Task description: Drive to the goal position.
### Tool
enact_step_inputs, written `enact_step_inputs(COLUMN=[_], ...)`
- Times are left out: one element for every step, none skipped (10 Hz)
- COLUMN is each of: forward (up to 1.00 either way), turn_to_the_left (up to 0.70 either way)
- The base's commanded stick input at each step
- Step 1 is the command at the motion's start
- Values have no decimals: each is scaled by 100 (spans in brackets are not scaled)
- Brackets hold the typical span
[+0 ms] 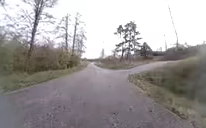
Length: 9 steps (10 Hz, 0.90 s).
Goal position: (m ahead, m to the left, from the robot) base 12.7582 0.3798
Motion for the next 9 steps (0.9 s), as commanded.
enact_step_inputs(forward=[70,70,70,70,70,70,70,70,70], turn_to_the_left=[0,0,0,0,0,0,0,0,0])
